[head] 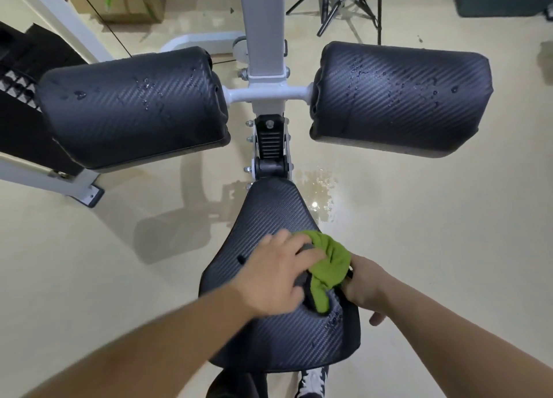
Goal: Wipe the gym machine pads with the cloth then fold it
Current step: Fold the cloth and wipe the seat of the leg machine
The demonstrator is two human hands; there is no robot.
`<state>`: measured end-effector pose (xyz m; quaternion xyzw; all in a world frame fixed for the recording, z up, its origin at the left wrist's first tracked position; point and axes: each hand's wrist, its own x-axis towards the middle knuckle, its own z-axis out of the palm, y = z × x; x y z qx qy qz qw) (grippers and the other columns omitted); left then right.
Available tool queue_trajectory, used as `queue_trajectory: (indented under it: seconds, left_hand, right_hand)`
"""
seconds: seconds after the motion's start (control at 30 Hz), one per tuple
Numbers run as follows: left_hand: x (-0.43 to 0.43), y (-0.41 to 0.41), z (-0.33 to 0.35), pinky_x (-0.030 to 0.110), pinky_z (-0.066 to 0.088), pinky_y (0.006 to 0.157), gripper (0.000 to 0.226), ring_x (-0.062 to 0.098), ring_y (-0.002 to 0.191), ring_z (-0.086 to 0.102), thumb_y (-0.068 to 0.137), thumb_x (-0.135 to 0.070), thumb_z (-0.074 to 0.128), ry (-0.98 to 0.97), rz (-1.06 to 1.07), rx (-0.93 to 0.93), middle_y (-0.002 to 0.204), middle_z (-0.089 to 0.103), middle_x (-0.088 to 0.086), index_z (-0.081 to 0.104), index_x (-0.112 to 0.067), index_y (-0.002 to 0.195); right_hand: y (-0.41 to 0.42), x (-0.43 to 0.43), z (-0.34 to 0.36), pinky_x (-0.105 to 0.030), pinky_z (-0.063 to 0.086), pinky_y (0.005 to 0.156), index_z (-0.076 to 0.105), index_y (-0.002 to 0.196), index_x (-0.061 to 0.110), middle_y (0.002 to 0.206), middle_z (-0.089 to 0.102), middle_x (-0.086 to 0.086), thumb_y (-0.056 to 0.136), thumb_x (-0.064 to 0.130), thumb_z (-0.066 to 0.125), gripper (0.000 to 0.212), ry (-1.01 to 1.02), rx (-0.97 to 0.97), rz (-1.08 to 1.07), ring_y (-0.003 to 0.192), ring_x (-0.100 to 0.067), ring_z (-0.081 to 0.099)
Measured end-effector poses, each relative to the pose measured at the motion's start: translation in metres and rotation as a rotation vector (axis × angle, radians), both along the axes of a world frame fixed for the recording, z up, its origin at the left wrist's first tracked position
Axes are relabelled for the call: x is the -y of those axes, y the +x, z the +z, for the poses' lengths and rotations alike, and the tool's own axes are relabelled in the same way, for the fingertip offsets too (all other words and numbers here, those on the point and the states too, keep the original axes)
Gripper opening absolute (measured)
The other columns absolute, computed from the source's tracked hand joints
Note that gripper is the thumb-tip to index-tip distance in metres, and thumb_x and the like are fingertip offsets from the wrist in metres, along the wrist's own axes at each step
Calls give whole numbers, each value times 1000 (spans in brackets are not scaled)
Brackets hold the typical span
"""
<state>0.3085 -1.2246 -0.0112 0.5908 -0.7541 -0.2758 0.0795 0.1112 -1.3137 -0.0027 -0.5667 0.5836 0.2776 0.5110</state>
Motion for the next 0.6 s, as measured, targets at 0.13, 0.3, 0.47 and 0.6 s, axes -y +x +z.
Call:
queue_trajectory:
  seconds: [0.13,0.3,0.47,0.6]
  left_hand:
    - [56,41,-7,40,41,94,75,22,115,43,78,-25,60,-34,74,220,140,46,-2,41,-35,150]
    - [58,-23,-6,43,42,93,71,27,116,45,75,-22,62,27,596,104,140,52,-4,51,-32,144]
    - [-13,-27,-2,43,49,86,75,26,106,49,64,-24,58,-45,139,-53,130,56,0,55,-25,139]
    - [13,36,-11,44,48,92,80,28,110,50,66,-18,63,-76,163,177,131,55,2,51,-29,144]
  right_hand:
    - [1,0,3,-44,60,53,35,145,61,128,51,11,103,47,52,48,5,35,-35,112,-31,56]
    - [0,0,3,-45,59,51,37,145,59,127,51,11,103,47,52,47,3,32,-29,111,-33,56]
    - [3,-2,-2,-52,64,58,54,138,26,117,61,-2,99,29,50,39,2,-49,120,94,-35,67]
    - [-2,-4,3,-42,57,50,36,145,59,124,51,7,102,49,51,46,4,44,-71,106,-34,59]
